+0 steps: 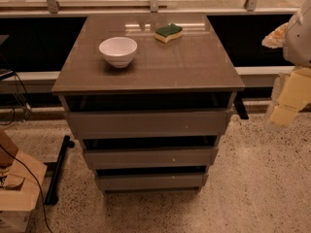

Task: Open middle drawer

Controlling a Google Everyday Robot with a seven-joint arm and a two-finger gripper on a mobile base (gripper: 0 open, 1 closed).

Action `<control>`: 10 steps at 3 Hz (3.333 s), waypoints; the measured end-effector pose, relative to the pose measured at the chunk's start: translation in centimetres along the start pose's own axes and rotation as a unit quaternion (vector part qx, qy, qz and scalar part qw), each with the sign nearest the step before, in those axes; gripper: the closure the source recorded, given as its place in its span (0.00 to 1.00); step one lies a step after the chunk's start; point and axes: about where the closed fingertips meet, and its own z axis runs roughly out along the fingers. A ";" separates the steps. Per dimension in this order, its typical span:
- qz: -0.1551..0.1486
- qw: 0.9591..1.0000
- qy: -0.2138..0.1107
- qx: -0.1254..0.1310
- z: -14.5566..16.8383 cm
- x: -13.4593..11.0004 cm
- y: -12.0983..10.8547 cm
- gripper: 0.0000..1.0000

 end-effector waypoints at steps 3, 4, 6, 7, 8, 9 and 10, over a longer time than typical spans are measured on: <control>-0.022 1.000 -0.011 0.018 2.0 -1.1 1.8 0.00; 0.008 0.998 -0.053 0.041 5.5 -1.7 2.4 0.00; 0.012 0.998 -0.045 0.051 5.6 -2.0 2.0 0.00; 0.038 0.997 -0.058 0.044 8.3 -2.5 2.9 0.00; 0.070 0.993 -0.090 0.028 11.7 -0.9 3.8 0.00; 0.095 0.986 -0.134 0.004 15.4 0.7 4.6 0.00; 0.122 0.973 -0.189 -0.055 20.7 1.2 5.6 0.00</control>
Offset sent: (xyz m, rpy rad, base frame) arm -0.0007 0.0105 -0.0161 -0.0294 0.0023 0.0559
